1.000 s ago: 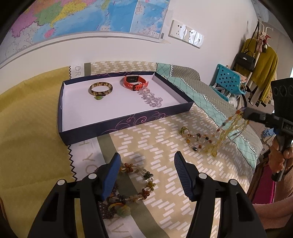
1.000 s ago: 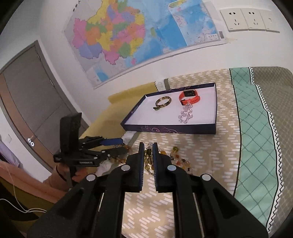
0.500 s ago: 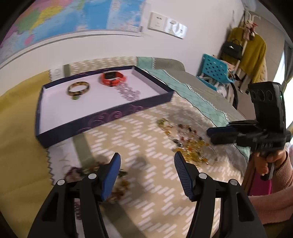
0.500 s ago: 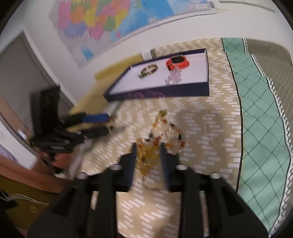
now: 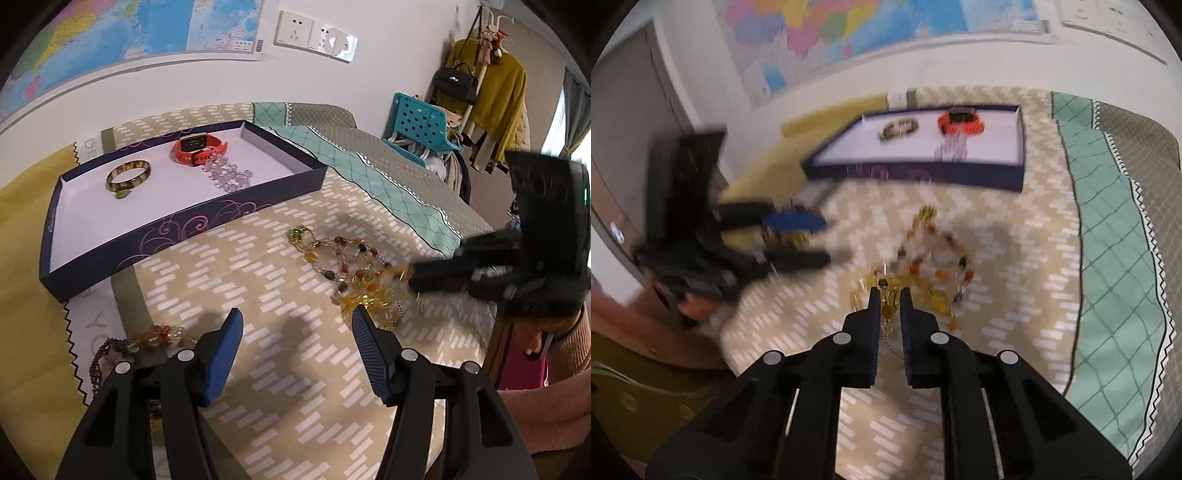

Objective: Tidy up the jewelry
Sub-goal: 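Reach to the amber bead necklace and grasp it with the right tool, then lift the amber necklace with the right tool while the left tool grasps the yellow bead bracelet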

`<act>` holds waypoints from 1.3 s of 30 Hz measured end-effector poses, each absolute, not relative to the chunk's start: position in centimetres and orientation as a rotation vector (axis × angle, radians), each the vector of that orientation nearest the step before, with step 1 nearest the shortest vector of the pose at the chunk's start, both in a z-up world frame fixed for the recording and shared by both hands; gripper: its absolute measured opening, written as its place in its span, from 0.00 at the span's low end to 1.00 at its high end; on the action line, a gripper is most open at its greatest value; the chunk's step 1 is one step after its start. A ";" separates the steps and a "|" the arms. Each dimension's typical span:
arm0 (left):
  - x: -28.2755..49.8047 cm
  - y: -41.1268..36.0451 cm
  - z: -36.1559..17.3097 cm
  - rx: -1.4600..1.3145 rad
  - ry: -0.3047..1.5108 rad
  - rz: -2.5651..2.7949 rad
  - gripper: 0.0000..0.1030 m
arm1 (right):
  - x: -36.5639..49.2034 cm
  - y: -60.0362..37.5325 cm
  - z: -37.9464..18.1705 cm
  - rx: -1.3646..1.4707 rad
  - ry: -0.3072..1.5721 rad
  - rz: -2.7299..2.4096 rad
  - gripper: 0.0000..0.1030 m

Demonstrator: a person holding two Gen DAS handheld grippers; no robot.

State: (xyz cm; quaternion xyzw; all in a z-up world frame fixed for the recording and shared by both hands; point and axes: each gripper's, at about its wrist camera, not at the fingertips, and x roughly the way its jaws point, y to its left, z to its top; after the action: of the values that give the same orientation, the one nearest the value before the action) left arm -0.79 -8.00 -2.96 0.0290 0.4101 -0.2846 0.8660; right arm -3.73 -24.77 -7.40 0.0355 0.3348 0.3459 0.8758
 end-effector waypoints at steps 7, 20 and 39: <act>-1.1 -10.1 -3.2 0.113 0.862 -0.657 0.58 | -3.3 -26.6 -3.7 0.226 0.602 0.773 0.11; -0.1 -13.3 -2.7 0.071 0.841 -0.789 0.62 | -2.9 -27.0 -2.3 0.311 0.576 0.837 0.11; -0.5 -9.6 0.6 -0.064 0.791 -0.804 0.01 | -1.2 -30.2 -4.9 0.433 0.614 0.800 0.12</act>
State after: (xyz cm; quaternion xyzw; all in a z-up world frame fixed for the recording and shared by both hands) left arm -0.53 -9.57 0.60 -0.0303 0.3747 -0.3810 0.8447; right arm -1.20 -30.24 -4.90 0.2059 0.2916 0.3804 0.8531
